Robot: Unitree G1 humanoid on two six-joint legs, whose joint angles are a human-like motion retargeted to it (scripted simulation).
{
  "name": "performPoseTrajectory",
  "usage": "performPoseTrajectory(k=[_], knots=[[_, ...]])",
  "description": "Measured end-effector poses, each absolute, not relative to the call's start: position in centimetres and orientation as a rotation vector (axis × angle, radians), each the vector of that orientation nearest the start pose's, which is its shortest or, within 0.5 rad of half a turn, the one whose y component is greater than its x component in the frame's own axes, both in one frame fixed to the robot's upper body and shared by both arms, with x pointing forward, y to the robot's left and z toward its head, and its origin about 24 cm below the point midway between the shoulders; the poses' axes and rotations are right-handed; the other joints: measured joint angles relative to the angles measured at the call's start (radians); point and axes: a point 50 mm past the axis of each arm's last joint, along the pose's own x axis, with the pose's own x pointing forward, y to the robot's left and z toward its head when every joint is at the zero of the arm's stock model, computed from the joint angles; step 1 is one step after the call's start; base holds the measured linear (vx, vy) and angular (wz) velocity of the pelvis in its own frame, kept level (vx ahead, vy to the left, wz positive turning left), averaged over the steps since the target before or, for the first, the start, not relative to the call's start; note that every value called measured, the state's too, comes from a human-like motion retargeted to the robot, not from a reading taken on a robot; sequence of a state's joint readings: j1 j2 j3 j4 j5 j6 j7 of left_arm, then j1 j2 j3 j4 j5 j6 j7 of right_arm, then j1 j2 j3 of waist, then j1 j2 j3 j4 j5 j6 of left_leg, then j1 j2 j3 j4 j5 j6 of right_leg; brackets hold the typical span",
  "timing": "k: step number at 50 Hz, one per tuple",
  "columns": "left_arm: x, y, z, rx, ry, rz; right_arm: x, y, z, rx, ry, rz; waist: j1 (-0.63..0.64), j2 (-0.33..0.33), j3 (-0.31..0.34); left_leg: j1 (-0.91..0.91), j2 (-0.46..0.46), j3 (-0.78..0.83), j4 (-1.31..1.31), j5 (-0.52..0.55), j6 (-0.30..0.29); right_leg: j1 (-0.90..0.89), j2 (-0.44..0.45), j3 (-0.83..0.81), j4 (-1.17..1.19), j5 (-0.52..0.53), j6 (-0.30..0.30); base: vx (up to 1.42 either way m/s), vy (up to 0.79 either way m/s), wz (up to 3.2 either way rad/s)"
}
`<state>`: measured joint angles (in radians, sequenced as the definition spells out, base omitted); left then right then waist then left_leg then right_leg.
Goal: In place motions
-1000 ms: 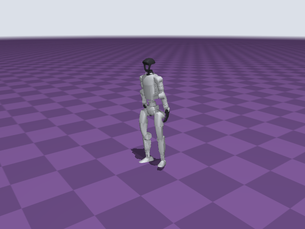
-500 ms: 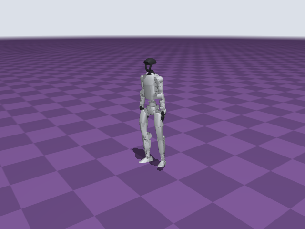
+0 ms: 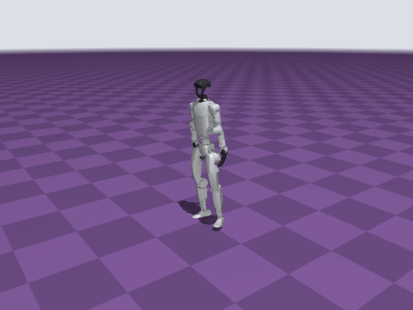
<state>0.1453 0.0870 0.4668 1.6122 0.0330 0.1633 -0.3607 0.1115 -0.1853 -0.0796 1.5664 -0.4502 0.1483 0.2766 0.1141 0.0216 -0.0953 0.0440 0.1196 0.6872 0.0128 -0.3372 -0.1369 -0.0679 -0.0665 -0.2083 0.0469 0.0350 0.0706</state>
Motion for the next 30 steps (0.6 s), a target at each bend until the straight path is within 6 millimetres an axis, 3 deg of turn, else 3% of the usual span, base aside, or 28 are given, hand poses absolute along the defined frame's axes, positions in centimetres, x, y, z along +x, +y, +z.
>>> performPoseTrajectory(k=[6, 15, 22, 30], knots=[[-6.4, 15.9, -17.2, -0.649, 1.744, 0.187, -5.2, -21.4, -16.9, -0.088, 1.872, 0.276, -0.080, -0.002, 0.006, -0.009, -0.020, -0.090, 0.000, 0.009, 0.010, -0.002, -0.022, -0.084, 0.000, 0.018, -0.008, 0.01, -0.01, 0.72], [-4.7, 16.0, -17.5, -0.627, 1.693, 0.153, -2.7, -21.1, -17.3, -0.238, 1.811, 0.479, -0.193, -0.008, 0.014, -0.021, -0.045, -0.208, 0.001, 0.022, 0.021, 0.009, -0.036, -0.200, -0.014, 0.042, -0.030, 0.01, 0.00, 0.60], [-3.8, 16.0, -17.6, -0.616, 1.666, 0.125, -1.4, -20.6, -17.5, -0.307, 1.756, 0.578, -0.190, -0.008, 0.010, -0.022, -0.045, -0.209, 0.001, 0.022, 0.021, 0.010, -0.036, -0.200, -0.014, 0.040, -0.031, 0.00, 0.00, 0.00], [-4.1, 15.9, -17.6, -0.621, 1.674, 0.126, -1.8, -20.5, -17.5, -0.279, 1.773, 0.584, -0.198, -0.007, 0.009, -0.025, -0.047, -0.222, 0.002, 0.023, 0.022, 0.014, -0.037, -0.212, -0.017, 0.040, -0.031, 0.00, 0.00, 0.00]])
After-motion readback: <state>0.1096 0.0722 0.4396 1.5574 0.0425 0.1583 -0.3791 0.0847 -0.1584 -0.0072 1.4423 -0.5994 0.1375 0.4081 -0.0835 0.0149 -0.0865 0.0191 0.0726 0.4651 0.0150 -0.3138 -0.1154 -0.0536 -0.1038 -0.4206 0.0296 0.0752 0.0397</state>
